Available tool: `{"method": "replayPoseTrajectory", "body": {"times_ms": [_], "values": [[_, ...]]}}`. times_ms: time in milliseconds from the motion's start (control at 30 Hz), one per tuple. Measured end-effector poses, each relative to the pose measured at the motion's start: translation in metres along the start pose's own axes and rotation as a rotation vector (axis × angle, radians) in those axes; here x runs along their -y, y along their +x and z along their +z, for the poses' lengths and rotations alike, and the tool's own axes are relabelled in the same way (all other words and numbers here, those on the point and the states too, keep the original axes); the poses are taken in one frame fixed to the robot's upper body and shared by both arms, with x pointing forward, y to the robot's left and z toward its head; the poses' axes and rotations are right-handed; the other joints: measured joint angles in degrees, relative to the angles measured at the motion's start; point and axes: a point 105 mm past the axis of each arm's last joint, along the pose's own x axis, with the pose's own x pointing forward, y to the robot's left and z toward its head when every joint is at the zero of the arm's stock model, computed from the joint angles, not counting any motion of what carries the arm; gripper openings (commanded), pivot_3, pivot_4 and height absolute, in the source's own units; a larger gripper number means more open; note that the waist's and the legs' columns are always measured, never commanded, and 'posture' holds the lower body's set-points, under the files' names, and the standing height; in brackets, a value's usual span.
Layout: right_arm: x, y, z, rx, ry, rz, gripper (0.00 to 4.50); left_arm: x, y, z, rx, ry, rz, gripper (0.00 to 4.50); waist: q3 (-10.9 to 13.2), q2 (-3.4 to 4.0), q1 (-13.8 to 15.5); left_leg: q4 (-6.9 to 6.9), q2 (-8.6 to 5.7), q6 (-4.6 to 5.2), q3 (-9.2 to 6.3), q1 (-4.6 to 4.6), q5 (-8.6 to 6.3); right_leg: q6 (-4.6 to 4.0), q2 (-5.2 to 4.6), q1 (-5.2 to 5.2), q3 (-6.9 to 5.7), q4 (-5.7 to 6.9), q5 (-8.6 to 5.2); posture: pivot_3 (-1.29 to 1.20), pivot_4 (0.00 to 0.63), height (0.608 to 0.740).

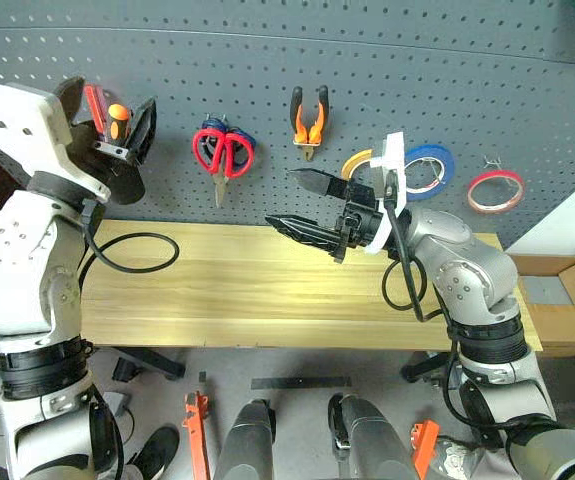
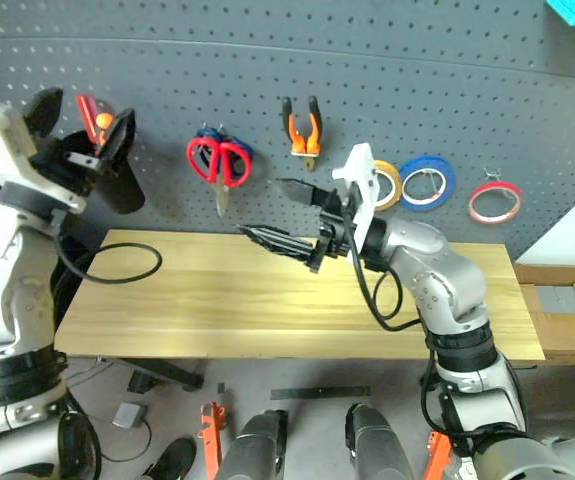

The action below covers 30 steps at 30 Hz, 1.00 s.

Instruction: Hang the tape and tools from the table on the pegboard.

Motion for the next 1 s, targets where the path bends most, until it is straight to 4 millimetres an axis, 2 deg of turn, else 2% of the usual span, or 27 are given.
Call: {"method": "replayPoseTrajectory", "body": {"times_ms": [133, 233, 333, 500, 567, 700, 800, 1000], "values": [[0.005, -0.011, -0.007, -0.015, 0.026, -0.028, 4.50, 0.029, -0.020, -0.028, -0.135, -0.062, -0.137, 4.45, -0.5, 0.05, -0.2, 0.02, 0.01, 0.02, 0.04, 0.02, 0.01, 0.21, 0.05, 0.03, 0.06, 0.01, -0.12, 0.02, 0.153, 0.740], [0.017, -0.035, -0.034, -0.096, 0.058, -0.120, 4.50, 0.050, -0.042, -0.061, -0.251, -0.119, -0.194, 4.45, -1.4, 0.25, -0.2, -0.02, -0.04, 0.03, 0.15, 0.03, 0.01, 0.21, 0.05, 0.04, 0.14, -0.09, -0.16, 0.00, 0.138, 0.740], [0.027, -0.057, -0.062, -0.154, 0.099, -0.221, 4.50, 0.064, -0.059, -0.094, -0.335, -0.194, -0.172, 4.45, -2.1, 0.33, -0.3, 0.01, -0.05, 0.04, 0.24, 0.04, 0.02, 0.23, 0.09, 0.05, 0.20, -0.09, -0.15, -0.02, 0.115, 0.740], [0.042, -0.085, -0.095, -0.225, 0.104, -0.371, 4.50, 0.078, -0.078, -0.140, -0.449, -0.255, -0.090, 4.45, -3.7, 0.48, -0.8, 0.03, -0.11, 0.09, 0.48, 0.19, 0.05, 0.19, 0.31, 0.18, 0.28, -0.11, -0.14, -0.03, 0.084, 0.740], [0.049, -0.098, -0.108, -0.247, 0.104, -0.439, 4.50, 0.083, -0.084, -0.154, -0.479, -0.268, -0.063, 4.45, -4.1, 0.50, -1.1, -0.02, -0.08, 0.10, 0.57, 0.71, 0.04, 0.02, 0.39, 0.75, 0.32, -0.25, -0.24, -0.03, 0.060, 0.740], [0.062, -0.127, -0.129, -0.289, 0.102, -0.572, 4.50, 0.081, -0.094, -0.175, -0.527, -0.252, -0.015, 4.45, -5.9, 0.69, -1.6, -0.10, 0.05, 0.11, 0.75, 1.03, 0.03, -0.06, 0.46, 1.05, 0.35, -0.53, -0.29, -0.04, 0.033, 0.740], [0.066, -0.139, -0.138, -0.311, 0.098, -0.614, 4.50, 0.074, -0.100, -0.186, -0.554, -0.248, 0.016, 4.45, -7.1, 0.93, -2.3, -0.10, 0.07, 0.11, 0.88, 1.09, 0.02, -0.05, 0.47, 1.09, 0.42, -0.57, -0.28, -0.03, 0.023, 0.740], [0.072, -0.153, -0.148, -0.329, 0.091, -0.662, 4.50, 0.072, -0.096, -0.190, -0.542, -0.253, 0.047, 4.45, -8.4, 1.13, -2.8, -0.10, 0.14, 0.20, 0.95, 1.53, -0.04, -0.04, 0.50, 1.67, 0.44, -1.00, -0.28, -0.03, 0.007, 0.740]]}}
